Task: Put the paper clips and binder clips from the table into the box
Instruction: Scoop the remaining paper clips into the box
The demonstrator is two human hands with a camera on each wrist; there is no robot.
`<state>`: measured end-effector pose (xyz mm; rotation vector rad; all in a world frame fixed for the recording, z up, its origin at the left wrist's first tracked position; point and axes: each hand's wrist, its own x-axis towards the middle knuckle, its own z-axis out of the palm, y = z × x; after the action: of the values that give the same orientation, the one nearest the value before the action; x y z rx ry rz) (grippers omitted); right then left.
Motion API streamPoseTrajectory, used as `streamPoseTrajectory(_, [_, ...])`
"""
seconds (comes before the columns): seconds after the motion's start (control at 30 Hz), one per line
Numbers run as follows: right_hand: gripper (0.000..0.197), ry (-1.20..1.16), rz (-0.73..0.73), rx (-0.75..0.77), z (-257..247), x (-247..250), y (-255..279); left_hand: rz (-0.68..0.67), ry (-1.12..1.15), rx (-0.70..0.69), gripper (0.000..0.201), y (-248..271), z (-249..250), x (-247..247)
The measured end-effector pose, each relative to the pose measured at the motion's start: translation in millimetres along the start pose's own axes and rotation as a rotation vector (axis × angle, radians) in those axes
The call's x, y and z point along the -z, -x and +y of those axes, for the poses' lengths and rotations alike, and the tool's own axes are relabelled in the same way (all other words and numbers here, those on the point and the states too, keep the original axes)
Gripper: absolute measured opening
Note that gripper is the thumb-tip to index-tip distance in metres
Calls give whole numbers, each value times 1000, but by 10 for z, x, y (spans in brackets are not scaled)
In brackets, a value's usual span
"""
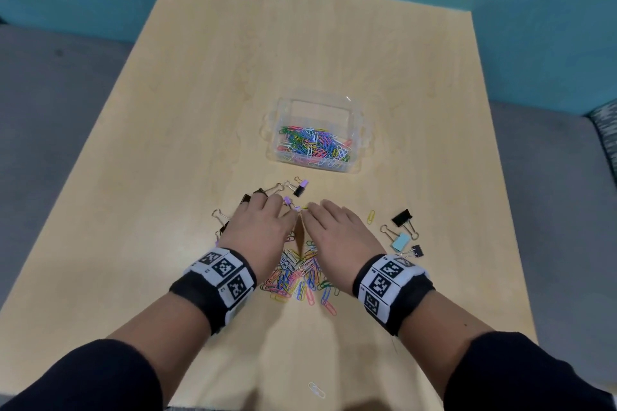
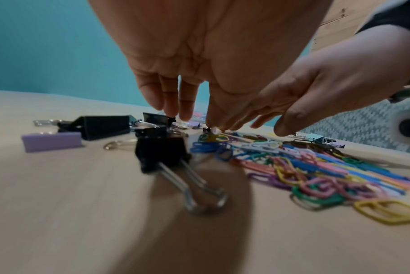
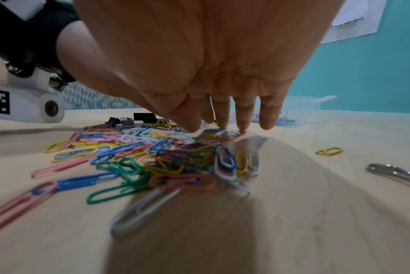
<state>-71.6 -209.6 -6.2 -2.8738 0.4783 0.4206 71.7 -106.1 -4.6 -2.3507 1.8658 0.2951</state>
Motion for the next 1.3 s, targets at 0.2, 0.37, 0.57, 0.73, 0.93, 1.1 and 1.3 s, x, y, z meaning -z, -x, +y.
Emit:
streamPoseTrajectory(0.2, [48, -46, 43, 28, 36, -8, 102, 91, 106, 3, 25, 146, -4, -62])
streamPoseTrajectory(0.37, [54, -26, 61, 73, 5, -40, 46, 17, 135, -78, 44, 403, 215, -334])
streamPoseTrajectory(0.57, [46, -115, 90, 77, -47, -66, 325, -10, 148, -72, 54, 448, 346, -365])
streamPoseTrajectory(0.73, [48, -125, 149, -304, 78, -93, 415, 67, 171, -42, 48, 460, 374, -295])
streamPoseTrajectory(0.93, [59, -129, 86, -165, -183, -177, 478, 36, 201, -73, 51, 519, 382, -348])
streamPoseTrajectory(1.1, [58, -114, 71, -391, 73, -181, 337, 71, 239, -57, 51, 584, 362, -330])
streamPoseTrajectory(1.3, [58, -131, 51, -99, -174, -277, 357, 54, 265, -33, 50, 451, 377, -336])
